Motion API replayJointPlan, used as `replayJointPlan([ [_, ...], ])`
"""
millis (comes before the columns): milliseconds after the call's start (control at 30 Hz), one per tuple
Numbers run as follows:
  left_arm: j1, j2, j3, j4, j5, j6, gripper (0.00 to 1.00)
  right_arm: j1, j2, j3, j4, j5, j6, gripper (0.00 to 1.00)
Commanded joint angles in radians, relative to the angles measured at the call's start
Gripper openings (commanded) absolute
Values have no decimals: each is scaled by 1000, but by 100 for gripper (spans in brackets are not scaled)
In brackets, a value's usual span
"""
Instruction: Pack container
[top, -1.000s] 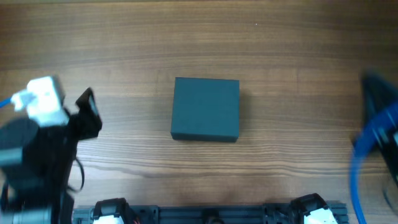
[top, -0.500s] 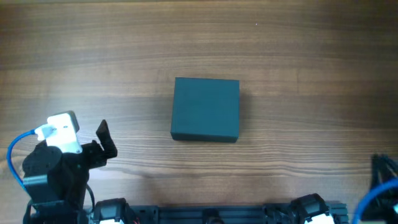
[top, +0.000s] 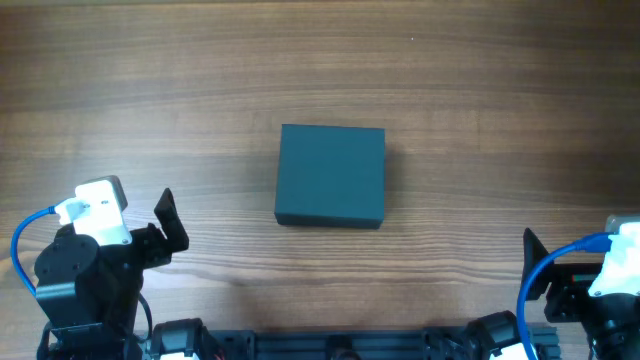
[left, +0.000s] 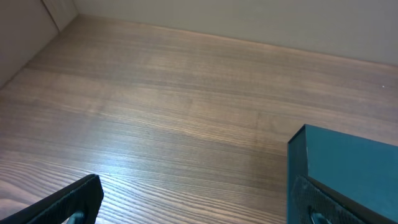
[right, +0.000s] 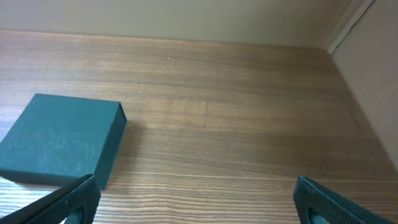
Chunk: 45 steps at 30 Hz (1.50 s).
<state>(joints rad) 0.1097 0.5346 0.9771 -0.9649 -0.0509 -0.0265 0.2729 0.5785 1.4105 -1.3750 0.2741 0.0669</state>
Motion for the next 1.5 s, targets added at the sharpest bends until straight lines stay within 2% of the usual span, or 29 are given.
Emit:
replayJointPlan([
  [0, 6, -8, 3, -1, 16, 19, 100, 2, 0, -4, 2, 17, 14, 100],
  [233, 6, -8, 3, -1, 16, 19, 100, 2, 0, -4, 2, 21, 11, 100],
  [300, 6, -8, 3, 0, 16, 19, 100, 2, 0, -4, -1, 118, -5, 99],
  [433, 6, -8, 3, -1, 16, 19, 100, -8, -10, -6, 0, 148, -15, 100],
  [533, 6, -8, 3, -1, 16, 19, 100, -56, -67, -48, 104, 93, -12, 100],
  [700, 6, -8, 3, -1, 16, 19, 100, -133, -263, -332, 425, -42, 2, 100],
  [800, 6, -8, 3, 0, 16, 19, 100, -180, -369, -579, 584, -73, 125, 100],
  [933, 6, -8, 3, -1, 16, 19, 100, -190, -399, -800, 737, -79, 204, 100],
  [1100, 6, -8, 3, -1, 16, 19, 100, -190, -400, -1009, 939, -211, 148, 100],
  [1300, 6, -8, 3, -1, 16, 19, 100, -195, -412, -1138, 962, -212, 88, 100],
  [1467, 6, -8, 3, -1, 16, 19, 100, -224, -543, -1178, 960, -212, 11, 100],
])
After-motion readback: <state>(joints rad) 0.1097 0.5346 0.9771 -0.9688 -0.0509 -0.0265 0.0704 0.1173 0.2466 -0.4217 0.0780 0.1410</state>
